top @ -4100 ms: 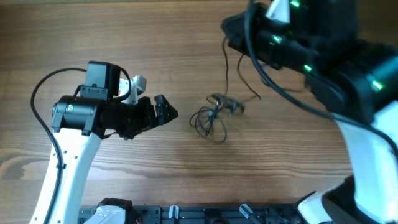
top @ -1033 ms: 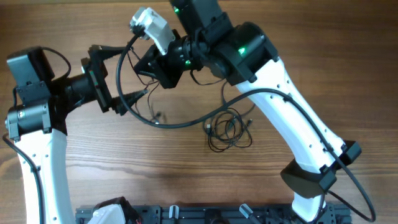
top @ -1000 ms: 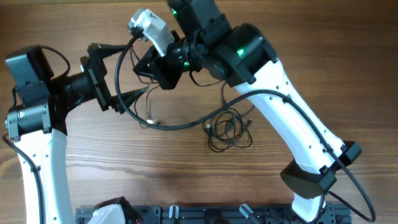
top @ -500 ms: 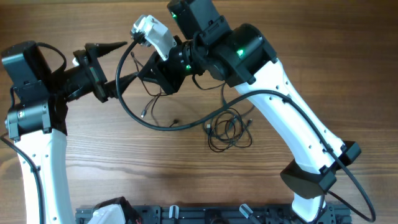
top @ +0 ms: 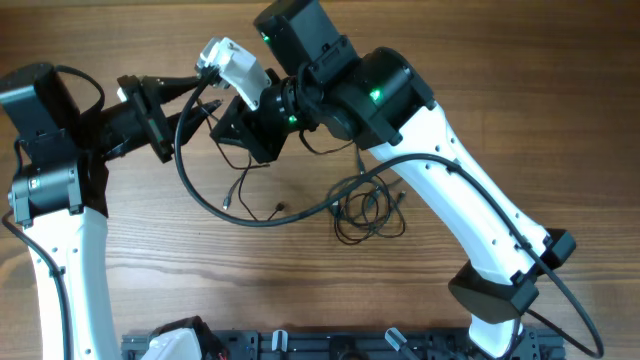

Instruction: Untangle cables

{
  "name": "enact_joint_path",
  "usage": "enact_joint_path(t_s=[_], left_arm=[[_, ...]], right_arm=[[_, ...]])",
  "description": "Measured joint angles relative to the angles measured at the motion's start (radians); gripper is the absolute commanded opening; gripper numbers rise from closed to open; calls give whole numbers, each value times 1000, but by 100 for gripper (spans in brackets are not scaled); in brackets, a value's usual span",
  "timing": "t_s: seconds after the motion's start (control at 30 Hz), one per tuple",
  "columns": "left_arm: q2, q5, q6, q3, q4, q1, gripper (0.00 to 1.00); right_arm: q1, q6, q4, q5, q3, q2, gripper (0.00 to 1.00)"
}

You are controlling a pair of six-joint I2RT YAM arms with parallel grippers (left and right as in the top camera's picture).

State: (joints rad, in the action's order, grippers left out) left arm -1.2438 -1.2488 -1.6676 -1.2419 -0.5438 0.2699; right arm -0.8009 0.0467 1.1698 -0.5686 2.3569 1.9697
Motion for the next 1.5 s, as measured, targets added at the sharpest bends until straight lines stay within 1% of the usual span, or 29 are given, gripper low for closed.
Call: enact_joint_path(t_s=[0.03,0.07,0.1,0.23,0.27,0.33,0.37,0.43,0.47,0.53,0.6,0.63,0.67,0.77,0.8,0.87,0.9,0.93,0.97,1.03,1.07,1.13,1.17,1.2,1.23,1.3,1.4,1.47,1.5], left_arm=[[0,-4,2,0,0,0,20],[0,-6,1,0,1,0,11],[0,-6,1,0,2,0,5],[0,-5,3,0,2,0,4],[0,-1,5,0,2,0,4],[0,39,13,0,2,-3,4],[0,122,47,0,2,-4,4],[0,239,109,0,7,-5,4],[0,290,149,0,36,-7,4],[-1,369,230,-1,168,-8,4],[-2,420,279,-2,344,-9,4],[-2,447,290,-4,421,-9,4],[-2,476,297,-9,450,-9,4],[-41,640,319,-78,491,-19,4],[-62,697,322,-92,538,-32,4],[-140,852,331,-122,698,-93,6],[-180,916,347,-126,750,-123,6],[-253,1019,409,-130,826,-163,4],[-299,1067,465,-129,847,-184,4],[-422,1191,693,-130,930,-224,4],[-496,1241,858,-130,938,-233,4],[-596,1283,1072,-130,933,-214,4],[-613,1297,1162,-130,932,-206,12],[-658,1316,1233,-130,932,-135,54],[-663,1332,1276,-130,926,-79,100],[-662,1357,1315,-132,871,84,100],[-662,1369,1333,-132,731,264,100],[-662,1344,1342,-133,633,286,100],[-662,1323,1344,-133,601,279,100]], right_arm=[[0,-9,0,31,0,0,4],[0,-23,-2,64,0,0,4],[0,-27,-2,80,0,0,4],[0,-52,-3,106,0,0,4],[0,-58,-3,107,0,0,10],[0,-76,-3,114,0,0,47],[0,-110,-3,135,0,0,53],[0,-187,10,214,0,0,59],[2,-239,32,271,0,0,60],[13,-302,62,352,0,0,60],[29,-336,83,396,0,-10,60],[32,-341,91,406,0,-14,60],[32,-345,106,414,0,-22,60],[32,-350,136,421,0,-39,60],[32,-350,145,421,0,-40,60],[32,-354,154,425,0,-40,60],[32,-357,161,428,0,-40,60],[32,-357,174,429,0,-40,60],[32,-357,184,431,0,-40,60],[32,-357,218,434,0,-40,59],[32,-357,238,436,0,-40,59],[32,-357,262,435,0,-40,59],[32,-357,272,435,0,-40,59],[32,-357,282,435,0,-40,59],[32,-357,292,435,0,-40,59],[32,-357,311,436,0,-40,60],[32,-357,307,435,0,-40,60],[32,-357,303,436,0,-40,60],[32,-357,304,435,0,-40,63]])
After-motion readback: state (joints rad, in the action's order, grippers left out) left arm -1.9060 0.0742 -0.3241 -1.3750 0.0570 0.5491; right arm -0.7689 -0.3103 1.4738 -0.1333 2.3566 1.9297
